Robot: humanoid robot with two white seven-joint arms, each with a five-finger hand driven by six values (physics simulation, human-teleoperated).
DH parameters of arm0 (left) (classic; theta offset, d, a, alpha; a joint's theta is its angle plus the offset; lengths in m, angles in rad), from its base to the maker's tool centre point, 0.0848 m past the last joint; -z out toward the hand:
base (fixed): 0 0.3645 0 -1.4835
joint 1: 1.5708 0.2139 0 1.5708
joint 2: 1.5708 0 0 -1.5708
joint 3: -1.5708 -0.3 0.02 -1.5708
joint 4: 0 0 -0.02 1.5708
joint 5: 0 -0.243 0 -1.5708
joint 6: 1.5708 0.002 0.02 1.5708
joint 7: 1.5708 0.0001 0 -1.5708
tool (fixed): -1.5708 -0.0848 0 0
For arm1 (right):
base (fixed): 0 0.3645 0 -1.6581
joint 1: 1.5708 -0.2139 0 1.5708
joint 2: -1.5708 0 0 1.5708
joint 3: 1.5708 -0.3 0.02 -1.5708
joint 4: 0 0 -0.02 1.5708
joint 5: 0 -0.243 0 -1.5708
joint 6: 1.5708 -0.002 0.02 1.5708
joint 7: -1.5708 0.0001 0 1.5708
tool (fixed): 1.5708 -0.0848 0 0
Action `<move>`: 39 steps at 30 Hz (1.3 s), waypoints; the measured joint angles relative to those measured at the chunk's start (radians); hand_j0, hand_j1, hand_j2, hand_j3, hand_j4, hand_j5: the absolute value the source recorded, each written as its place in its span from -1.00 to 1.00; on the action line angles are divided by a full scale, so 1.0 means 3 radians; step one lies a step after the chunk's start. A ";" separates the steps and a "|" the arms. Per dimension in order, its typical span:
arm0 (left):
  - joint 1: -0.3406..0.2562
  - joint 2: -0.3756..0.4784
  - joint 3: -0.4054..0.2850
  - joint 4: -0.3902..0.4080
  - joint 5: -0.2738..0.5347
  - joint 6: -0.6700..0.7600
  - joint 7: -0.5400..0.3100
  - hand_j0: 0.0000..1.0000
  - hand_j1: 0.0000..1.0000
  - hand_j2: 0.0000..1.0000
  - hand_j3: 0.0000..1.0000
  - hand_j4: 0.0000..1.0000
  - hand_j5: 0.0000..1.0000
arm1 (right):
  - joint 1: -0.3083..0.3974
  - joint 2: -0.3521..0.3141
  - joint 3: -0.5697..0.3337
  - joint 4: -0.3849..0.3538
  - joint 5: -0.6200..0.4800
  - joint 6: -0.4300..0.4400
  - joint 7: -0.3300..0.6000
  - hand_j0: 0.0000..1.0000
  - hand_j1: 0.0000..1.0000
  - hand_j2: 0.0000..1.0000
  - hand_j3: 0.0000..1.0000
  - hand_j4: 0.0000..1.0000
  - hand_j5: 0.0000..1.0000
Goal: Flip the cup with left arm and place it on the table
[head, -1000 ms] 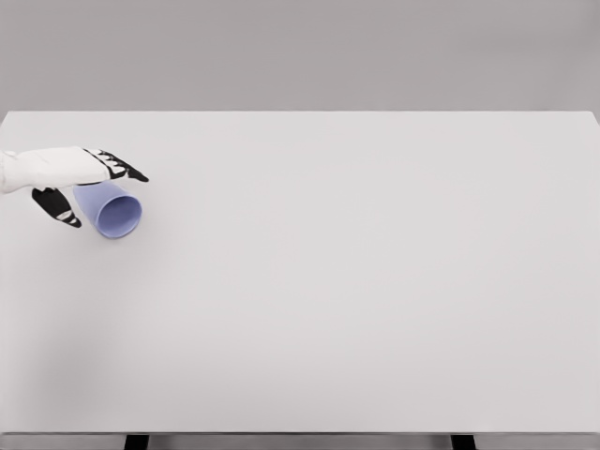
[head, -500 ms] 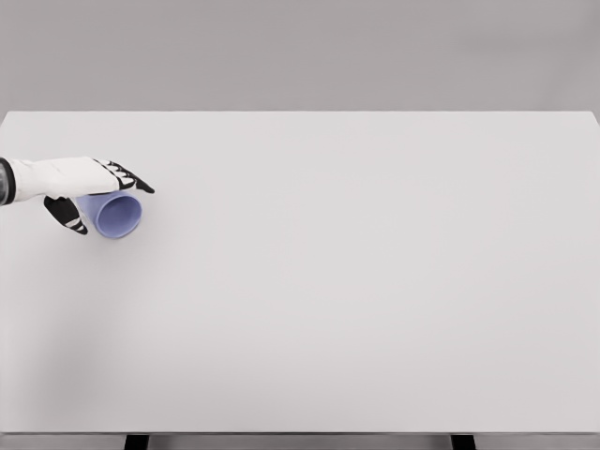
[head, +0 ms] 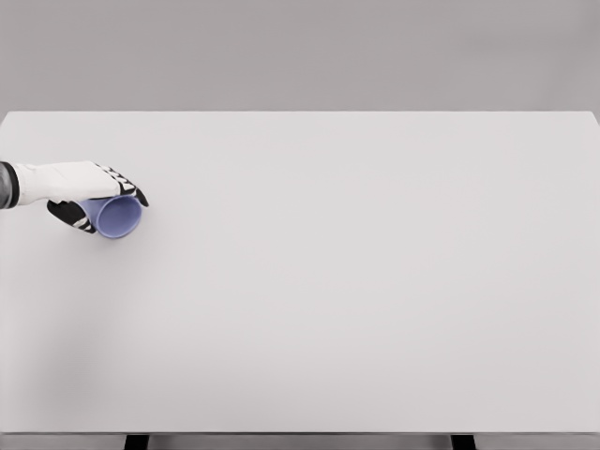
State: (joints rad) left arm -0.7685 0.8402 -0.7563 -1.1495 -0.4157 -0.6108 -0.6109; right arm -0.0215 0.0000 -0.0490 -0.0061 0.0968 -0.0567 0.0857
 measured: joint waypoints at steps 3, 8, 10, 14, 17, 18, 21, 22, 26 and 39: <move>0.0000 0.0002 0.0001 0.0001 -0.0002 -0.0001 0.0002 -0.11 -0.11 -0.11 -0.11 -0.11 -0.11 | 0.0000 0.0000 0.0000 0.0000 0.0000 0.0000 0.0000 1.00 1.00 1.00 1.00 1.00 1.00; -0.0005 0.0000 0.0020 0.0019 0.0032 -0.0006 -0.0001 -0.29 -0.29 -0.29 -0.29 -0.29 -0.29 | 0.0000 0.0000 0.0000 0.0000 0.0000 0.0000 0.0000 1.00 1.00 1.00 1.00 1.00 1.00; -0.0005 0.0001 0.0039 0.0027 0.0163 -0.0007 -0.0002 -0.30 -0.30 -0.30 -0.30 -0.30 -0.30 | 0.0000 0.0000 0.0000 0.0000 0.0000 0.0000 0.0000 1.00 1.00 1.00 1.00 1.00 1.00; -0.0031 0.0009 0.0061 0.0033 0.0448 -0.0007 -0.0003 -0.31 -0.31 -0.31 -0.31 -0.31 -0.31 | 0.0000 0.0000 0.0000 0.0000 0.0000 0.0000 0.0000 1.00 1.00 1.00 1.00 1.00 1.00; -0.0031 0.0010 0.0104 0.0034 0.0698 -0.0008 -0.0004 -0.32 -0.32 -0.32 -0.32 -0.32 -0.32 | 0.0000 0.0000 0.0000 0.0000 0.0000 0.0000 0.0000 1.00 1.00 1.00 1.00 1.00 1.00; -0.0031 0.0010 0.0113 0.0037 0.0809 -0.0008 -0.0004 -0.32 -0.32 -0.32 -0.32 -0.32 -0.32 | 0.0000 0.0000 0.0000 0.0000 0.0000 0.0000 0.0000 1.00 1.00 1.00 1.00 1.00 1.00; -0.0026 0.0005 0.0126 0.0083 0.1198 -0.0009 -0.0005 -0.34 -0.34 -0.34 -0.34 -0.34 -0.34 | 0.0000 0.0000 0.0000 0.0000 0.0000 0.0000 0.0000 1.00 1.00 1.00 1.00 1.00 1.00; -0.0025 0.0000 0.0128 0.0123 0.1345 -0.0009 -0.0005 -0.34 -0.34 -0.34 -0.34 -0.34 -0.34 | 0.0000 0.0000 0.0000 0.0000 0.0000 0.0000 0.0000 1.00 1.00 1.00 1.00 1.00 1.00; -0.0005 -0.0078 0.0135 0.0275 0.1827 -0.0008 -0.0005 -0.34 -0.34 -0.34 -0.34 -0.34 -0.34 | 0.0000 0.0000 0.0000 0.0000 0.0000 0.0000 0.0000 1.00 1.00 1.00 1.00 1.00 1.00; -0.0005 -0.0333 0.0115 0.0654 0.2283 -0.0008 -0.0004 -0.34 -0.34 -0.34 -0.34 -0.34 -0.34 | 0.0000 0.0000 0.0000 0.0000 0.0000 0.0000 0.0000 1.00 1.00 1.00 1.00 1.00 1.00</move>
State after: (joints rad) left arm -0.7701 0.7404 -0.7219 -0.9532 0.2693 -0.6134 -0.6119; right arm -0.0215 0.0000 -0.0490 -0.0061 0.0968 -0.0568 0.0857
